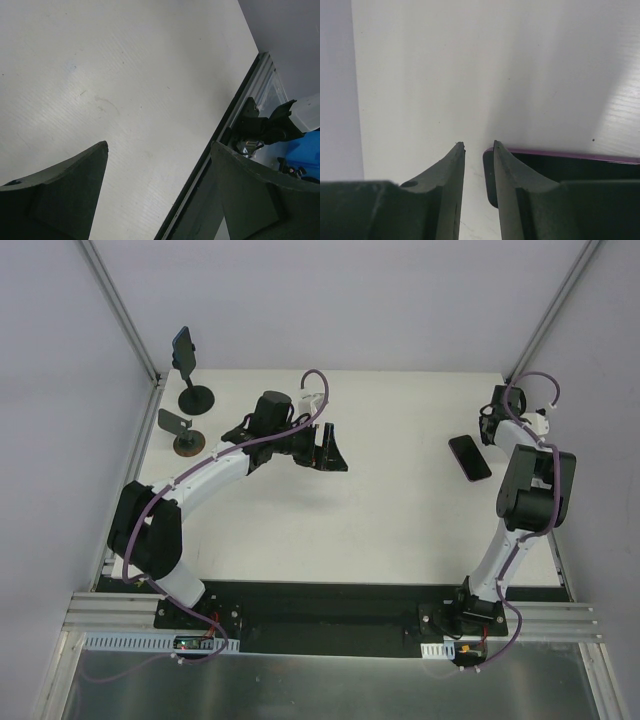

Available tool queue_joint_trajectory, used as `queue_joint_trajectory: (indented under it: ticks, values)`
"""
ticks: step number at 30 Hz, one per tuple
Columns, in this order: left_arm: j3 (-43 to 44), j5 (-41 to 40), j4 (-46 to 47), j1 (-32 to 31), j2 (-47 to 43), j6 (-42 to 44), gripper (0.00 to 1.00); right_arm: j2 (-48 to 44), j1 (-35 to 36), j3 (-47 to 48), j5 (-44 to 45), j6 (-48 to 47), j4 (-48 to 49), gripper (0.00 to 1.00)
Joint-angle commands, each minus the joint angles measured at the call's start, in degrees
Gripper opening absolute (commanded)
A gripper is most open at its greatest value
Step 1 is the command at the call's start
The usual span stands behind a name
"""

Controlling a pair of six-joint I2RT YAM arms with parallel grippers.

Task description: Place the phone on the phone stand

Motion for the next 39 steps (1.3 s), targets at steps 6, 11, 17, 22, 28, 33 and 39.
queue_joint_trajectory:
  ticks: [6, 11, 17, 22, 28, 33, 39]
  values:
    - [1.0, 1.6, 0.2, 0.3, 0.0, -0.3, 0.82, 3.8, -1.1, 5.0, 2.0, -0.5, -5.2, 0.32]
    - [1.1, 1.9, 0.2, 0.3, 0.1, -0.6, 0.82, 4.7, -2.1, 3.6, -0.4, 1.8, -5.4, 0.28]
    - [1.1, 2.2, 0.1, 0.2, 0.0, -0.7, 0.82, 3.5, -2.1, 0.9, 0.1, 3.2, -5.0, 0.24]
    - [1.1, 2.2, 0.2, 0.2, 0.0, -0.7, 0.82, 4.9, -1.8, 2.7, -1.6, 5.5, -9.5, 0.22]
    - [1.2, 2.7, 0.1, 0.2, 0.1, -1.1, 0.82, 3.4, 0.5, 3.1, -2.6, 6.0, -15.8, 0.22]
    - [1.3, 2.6, 0.1, 0.3, 0.2, -1.1, 0.82, -0.2, 2.8, -1.1, -4.9, 5.5, -12.7, 0.23]
    - [1.3, 2.5, 0.2, 0.4, 0.0, -1.0, 0.82, -4.2, 7.8, -11.3, -12.4, 5.3, -7.1, 0.24]
